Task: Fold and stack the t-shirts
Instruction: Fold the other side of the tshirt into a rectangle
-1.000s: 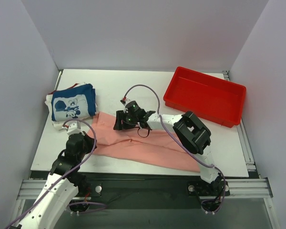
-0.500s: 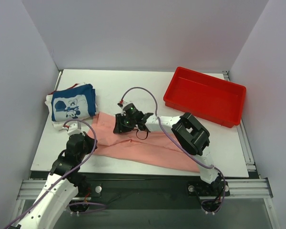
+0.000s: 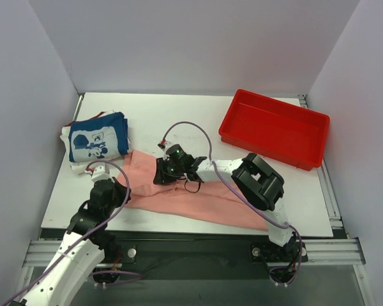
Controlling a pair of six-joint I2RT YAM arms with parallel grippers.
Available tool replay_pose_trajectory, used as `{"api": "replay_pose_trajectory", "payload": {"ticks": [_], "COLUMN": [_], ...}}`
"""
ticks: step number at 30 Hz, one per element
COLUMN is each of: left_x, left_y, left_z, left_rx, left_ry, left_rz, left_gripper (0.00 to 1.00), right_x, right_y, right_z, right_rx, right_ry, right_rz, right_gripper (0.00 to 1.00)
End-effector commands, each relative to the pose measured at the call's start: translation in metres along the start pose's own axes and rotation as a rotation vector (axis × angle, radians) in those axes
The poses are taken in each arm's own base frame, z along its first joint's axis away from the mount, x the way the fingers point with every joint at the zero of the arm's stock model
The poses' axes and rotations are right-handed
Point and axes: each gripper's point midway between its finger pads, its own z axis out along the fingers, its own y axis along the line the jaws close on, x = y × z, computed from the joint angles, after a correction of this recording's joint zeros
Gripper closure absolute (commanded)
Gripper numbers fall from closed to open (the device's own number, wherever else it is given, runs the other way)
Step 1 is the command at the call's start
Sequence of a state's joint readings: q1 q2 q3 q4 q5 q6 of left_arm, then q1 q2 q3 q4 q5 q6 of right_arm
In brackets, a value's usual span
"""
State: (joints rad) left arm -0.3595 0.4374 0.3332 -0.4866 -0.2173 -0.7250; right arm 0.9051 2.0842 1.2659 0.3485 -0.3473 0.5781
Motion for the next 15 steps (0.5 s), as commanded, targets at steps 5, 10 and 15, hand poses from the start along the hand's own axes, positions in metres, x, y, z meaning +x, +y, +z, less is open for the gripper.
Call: {"api": "replay_pose_trajectory", "payload": {"ticks": [5, 10, 15], "left_x": [-0.005, -0.001, 0.0], "left_y": [-0.003, -0.005, -0.01], "left_z": [-0.004, -0.006, -0.012], "left_rx": [0.0, -0.001, 0.008], "left_ry": [-0.019, -0.004, -0.003], "left_rz": [-0.015, -0.006, 0.006], "left_gripper": [1.0, 0.9, 0.52], "right_x": [-0.021, -0.014, -0.005], "right_y": [0.026, 0.031, 0.036], "right_z": [-0.031, -0.042, -0.047], "right_rx": [-0.054, -0.067, -0.086], "right_ry": [-0.097, -0.099, -0.094], "right_rz": [-0.041, -0.055, -0.064], "right_gripper": [0.78, 0.79, 0.78]}}
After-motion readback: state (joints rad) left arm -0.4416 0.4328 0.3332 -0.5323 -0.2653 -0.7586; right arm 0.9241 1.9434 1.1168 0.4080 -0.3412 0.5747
